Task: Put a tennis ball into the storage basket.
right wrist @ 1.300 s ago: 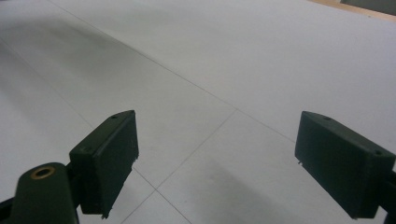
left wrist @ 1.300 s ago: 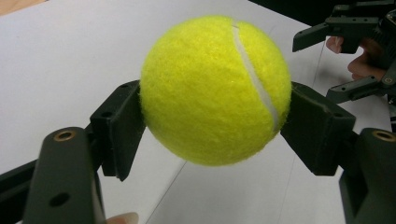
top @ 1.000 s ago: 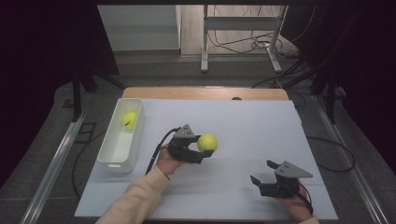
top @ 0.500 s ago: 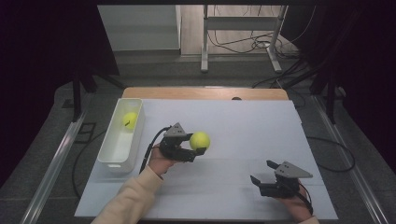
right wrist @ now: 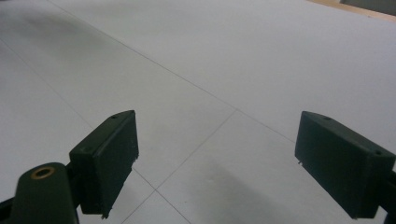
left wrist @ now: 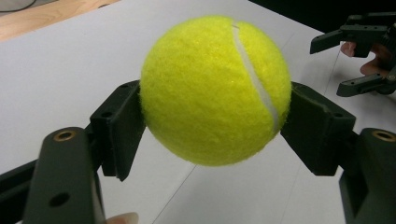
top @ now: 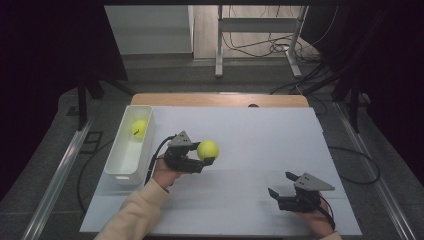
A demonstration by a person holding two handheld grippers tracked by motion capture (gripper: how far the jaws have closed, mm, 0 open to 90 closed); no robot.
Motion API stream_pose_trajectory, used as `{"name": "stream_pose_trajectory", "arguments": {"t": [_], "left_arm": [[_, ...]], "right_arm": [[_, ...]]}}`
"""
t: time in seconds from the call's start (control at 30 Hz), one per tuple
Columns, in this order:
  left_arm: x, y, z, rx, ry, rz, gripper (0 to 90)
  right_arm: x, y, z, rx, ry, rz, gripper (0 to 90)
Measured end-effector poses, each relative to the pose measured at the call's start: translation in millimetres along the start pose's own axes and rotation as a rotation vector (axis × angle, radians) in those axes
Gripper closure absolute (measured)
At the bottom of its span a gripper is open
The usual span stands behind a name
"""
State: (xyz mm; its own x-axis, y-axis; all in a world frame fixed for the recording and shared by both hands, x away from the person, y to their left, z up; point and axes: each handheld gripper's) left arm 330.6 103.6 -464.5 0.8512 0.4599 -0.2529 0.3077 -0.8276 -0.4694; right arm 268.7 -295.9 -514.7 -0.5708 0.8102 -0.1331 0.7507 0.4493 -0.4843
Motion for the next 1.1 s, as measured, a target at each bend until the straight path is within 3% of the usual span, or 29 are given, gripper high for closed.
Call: {"name": "stream_pose_trajectory", "arguments": {"t": [1.1], "left_arm": [[9.4, -43.9, 4.6, -0.062, -0.040, -0.069, 26.4]], "right_arm": [[0.0, 0.1, 0.1, 0.004, -0.005, 0.004, 13.9]]}}
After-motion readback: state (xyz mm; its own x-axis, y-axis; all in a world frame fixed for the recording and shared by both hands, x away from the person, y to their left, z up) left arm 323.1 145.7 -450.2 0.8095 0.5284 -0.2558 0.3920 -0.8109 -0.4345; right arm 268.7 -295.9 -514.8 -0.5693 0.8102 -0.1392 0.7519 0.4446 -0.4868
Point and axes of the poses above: each handheld gripper's, and its own axes: y roughly forward along the jaws, z roughly out of its underside, x roughly to its left, and after that the axes turned 9 degrees about z, right-handed
